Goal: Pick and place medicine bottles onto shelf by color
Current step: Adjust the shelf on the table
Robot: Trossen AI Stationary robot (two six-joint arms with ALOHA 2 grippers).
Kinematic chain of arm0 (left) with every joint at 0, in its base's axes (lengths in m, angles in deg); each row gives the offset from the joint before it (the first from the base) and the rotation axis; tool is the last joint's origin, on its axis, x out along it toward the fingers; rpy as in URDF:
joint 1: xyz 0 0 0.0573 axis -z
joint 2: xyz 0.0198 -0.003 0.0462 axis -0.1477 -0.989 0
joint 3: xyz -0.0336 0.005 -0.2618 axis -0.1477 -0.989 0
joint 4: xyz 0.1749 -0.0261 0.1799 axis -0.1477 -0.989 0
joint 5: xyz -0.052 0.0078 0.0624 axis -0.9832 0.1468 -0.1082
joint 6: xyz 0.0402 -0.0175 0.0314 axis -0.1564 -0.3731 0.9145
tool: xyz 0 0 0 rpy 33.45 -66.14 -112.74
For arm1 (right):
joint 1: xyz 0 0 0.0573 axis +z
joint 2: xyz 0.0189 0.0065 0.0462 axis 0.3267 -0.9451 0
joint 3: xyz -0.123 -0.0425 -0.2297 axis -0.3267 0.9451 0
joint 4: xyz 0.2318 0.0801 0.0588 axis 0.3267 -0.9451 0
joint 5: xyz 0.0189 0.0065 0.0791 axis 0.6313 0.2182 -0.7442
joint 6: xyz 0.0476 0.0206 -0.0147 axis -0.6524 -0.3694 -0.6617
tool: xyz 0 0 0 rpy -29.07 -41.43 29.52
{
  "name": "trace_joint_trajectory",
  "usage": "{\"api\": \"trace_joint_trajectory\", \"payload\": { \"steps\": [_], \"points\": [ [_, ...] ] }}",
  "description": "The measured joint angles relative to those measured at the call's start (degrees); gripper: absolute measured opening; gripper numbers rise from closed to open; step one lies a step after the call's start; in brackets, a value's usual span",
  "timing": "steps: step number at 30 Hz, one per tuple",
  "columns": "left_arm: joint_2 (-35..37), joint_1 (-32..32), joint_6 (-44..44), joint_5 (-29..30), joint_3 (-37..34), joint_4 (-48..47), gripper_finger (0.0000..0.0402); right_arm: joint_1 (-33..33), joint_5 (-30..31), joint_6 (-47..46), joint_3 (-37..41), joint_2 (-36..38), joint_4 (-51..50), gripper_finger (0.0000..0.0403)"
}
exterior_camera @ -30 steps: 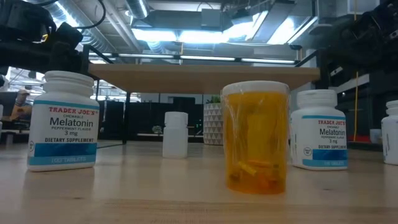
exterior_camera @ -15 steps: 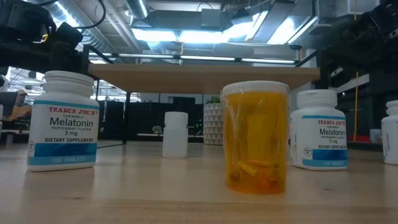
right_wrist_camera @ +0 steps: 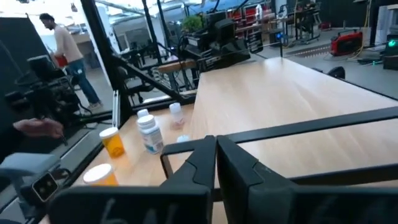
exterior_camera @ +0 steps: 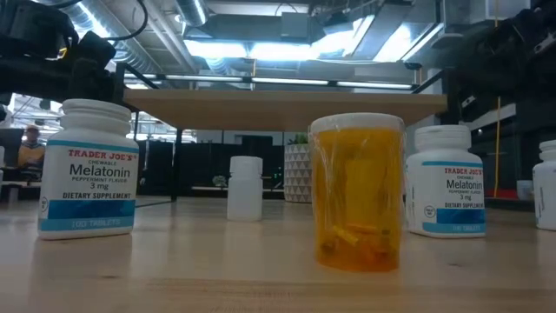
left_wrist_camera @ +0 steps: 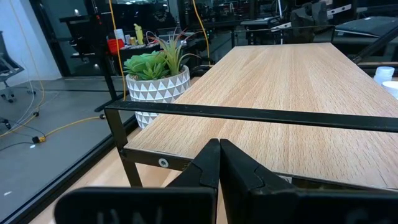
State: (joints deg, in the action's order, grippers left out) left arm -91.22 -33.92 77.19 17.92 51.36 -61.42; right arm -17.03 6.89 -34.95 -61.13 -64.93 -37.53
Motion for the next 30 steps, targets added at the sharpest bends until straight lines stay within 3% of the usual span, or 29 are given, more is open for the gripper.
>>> {"api": "trace_joint_trajectory", "payload": {
  "steps": [5,30],
  "points": [
    [0.0,0.0,0.0,0.0,0.0,0.0,0.0,0.0,1.3,4.4,0.0,0.0,-0.2,0.0018],
    [0.0,0.0,-3.4,0.0,0.0,0.0,0.0,0.0,1.3,2.4,0.0,0.0,-0.4,0.0018]
  ]
}}
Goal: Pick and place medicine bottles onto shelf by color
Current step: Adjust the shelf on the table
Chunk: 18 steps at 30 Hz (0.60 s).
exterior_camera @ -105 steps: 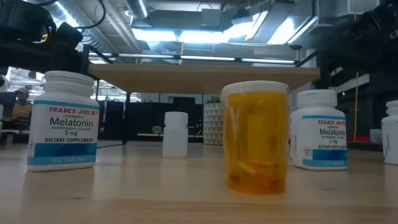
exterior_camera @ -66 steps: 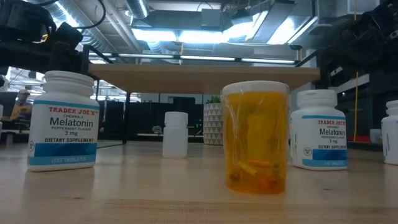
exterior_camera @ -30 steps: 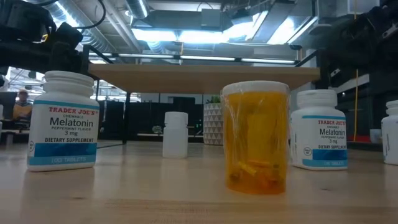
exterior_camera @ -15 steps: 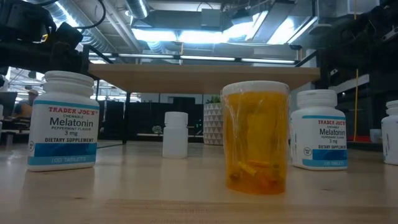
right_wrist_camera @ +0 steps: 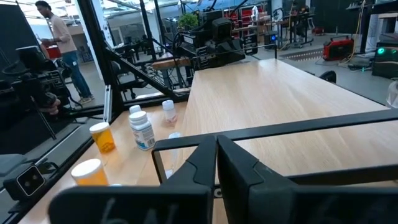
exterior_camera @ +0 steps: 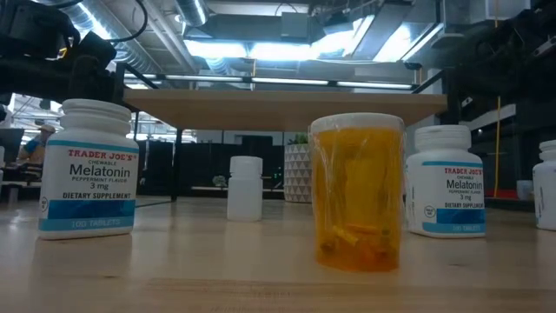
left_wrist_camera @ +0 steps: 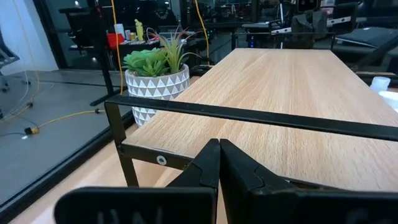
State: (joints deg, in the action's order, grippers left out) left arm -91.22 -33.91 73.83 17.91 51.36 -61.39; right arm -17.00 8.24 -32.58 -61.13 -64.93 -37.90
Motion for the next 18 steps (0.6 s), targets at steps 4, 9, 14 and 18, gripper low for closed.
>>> {"api": "trace_joint_trajectory", "payload": {
  "steps": [4,9,14,18],
  "points": [
    [0.0,0.0,0.1,0.0,0.0,0.0,0.0,0.0,0.2,1.0,0.0,0.0,0.0,0.0018],
    [0.0,0.0,6.6,3.8,0.0,0.9,0.0,0.0,0.1,1.5,0.0,0.0,-2.3,0.0018],
    [0.0,0.0,10.4,7.3,0.0,1.5,0.0,0.0,-1.9,0.3,0.0,-0.7,-3.0,0.0018],
    [0.0,0.0,7.6,7.3,0.0,1.9,0.0,0.0,-2.0,0.3,0.0,-0.7,-3.0,0.0018]
  ]
}}
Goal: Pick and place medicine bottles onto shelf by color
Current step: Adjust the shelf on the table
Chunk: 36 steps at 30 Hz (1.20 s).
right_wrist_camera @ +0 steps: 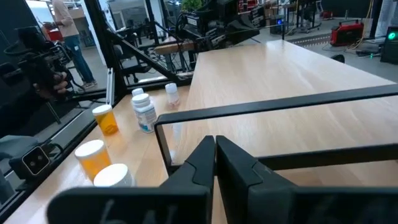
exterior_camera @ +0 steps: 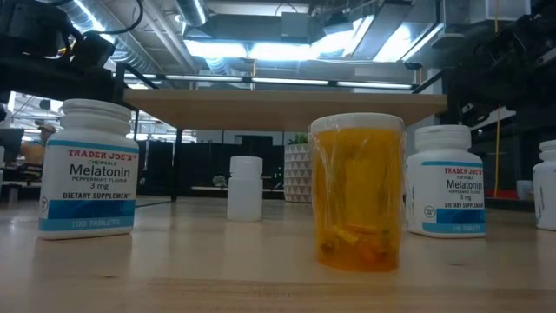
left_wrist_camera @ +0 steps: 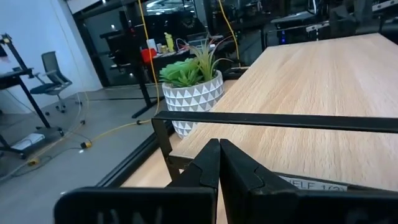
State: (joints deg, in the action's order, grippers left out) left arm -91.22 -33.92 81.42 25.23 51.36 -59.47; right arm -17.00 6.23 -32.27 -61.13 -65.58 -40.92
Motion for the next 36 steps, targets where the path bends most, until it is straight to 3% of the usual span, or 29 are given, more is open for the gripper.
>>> {"api": "trace_joint_trajectory", "payload": {
  "steps": [6,11,17,24,36],
  "points": [
    [0.0,0.0,-1.4,-0.1,0.0,0.5,0.0,0.0,2.2,6.4,0.0,-0.2,0.3,0.0014],
    [0.0,0.0,-8.3,-0.7,0.0,1.1,0.0,0.0,3.6,9.1,0.0,-0.4,0.6,0.0006],
    [0.0,0.0,-16.1,-4.2,0.0,1.0,0.0,0.0,7.0,12.2,0.0,-0.9,1.2,0.0016],
    [0.0,0.0,-25.3,-12.3,0.0,0.9,0.0004,0.0,7.8,11.9,0.0,-0.9,1.7,0.0026],
    [0.0,0.0,-22.5,-11.9,0.0,2.0,0.0106,0.0,7.1,10.3,0.0,-0.9,4.5,0.0154]
  ]
}}
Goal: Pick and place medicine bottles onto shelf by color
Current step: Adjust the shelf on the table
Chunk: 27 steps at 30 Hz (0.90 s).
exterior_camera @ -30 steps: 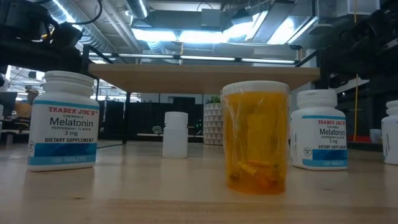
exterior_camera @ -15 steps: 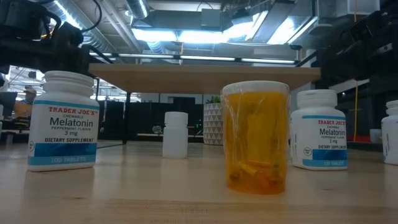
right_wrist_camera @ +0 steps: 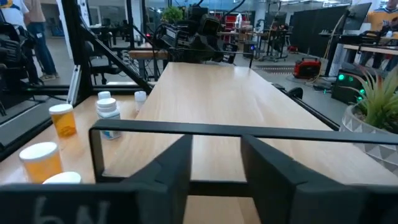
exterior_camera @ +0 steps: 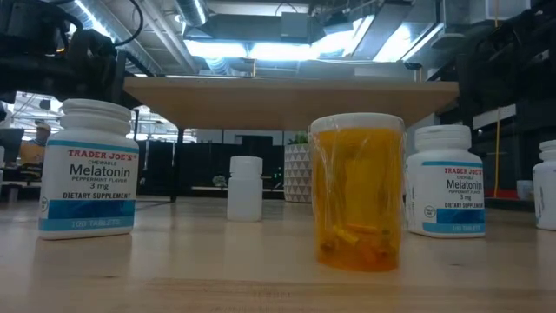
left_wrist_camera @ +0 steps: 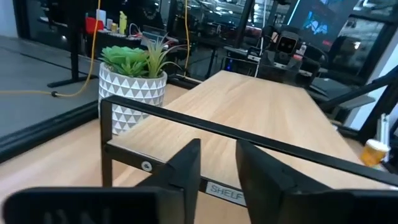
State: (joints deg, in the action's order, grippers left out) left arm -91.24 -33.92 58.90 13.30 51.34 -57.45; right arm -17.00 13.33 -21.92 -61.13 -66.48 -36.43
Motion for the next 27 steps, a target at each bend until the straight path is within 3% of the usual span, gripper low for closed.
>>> {"api": "trace_joint_trajectory", "payload": {
  "steps": [4,10,18,22,24,27],
  "points": [
    [0.0,0.0,1.5,1.8,0.0,0.0,0.0124,0.0,-0.7,-0.1,0.0,0.0,0.1,0.0179],
    [0.0,0.0,1.8,2.7,0.0,0.9,0.0124,0.0,-0.2,-0.1,0.0,0.1,0.5,0.0183],
    [0.0,0.0,1.8,2.8,0.0,0.4,0.0125,0.0,7.0,1.5,-2.9,0.0,-1.7,0.0177],
    [0.0,0.0,1.7,2.8,0.0,0.5,0.0124,0.0,6.9,-2.9,-7.7,0.0,-11.8,0.0177],
    [0.0,0.0,1.6,2.8,0.0,2.3,0.0124,0.0,5.1,-6.9,-10.2,0.0,-17.4,0.0177],
    [0.0,0.0,1.2,1.5,0.3,5.9,0.0124,0.0,-3.7,-9.1,-12.5,0.0,-17.5,0.0177]
  ]
}}
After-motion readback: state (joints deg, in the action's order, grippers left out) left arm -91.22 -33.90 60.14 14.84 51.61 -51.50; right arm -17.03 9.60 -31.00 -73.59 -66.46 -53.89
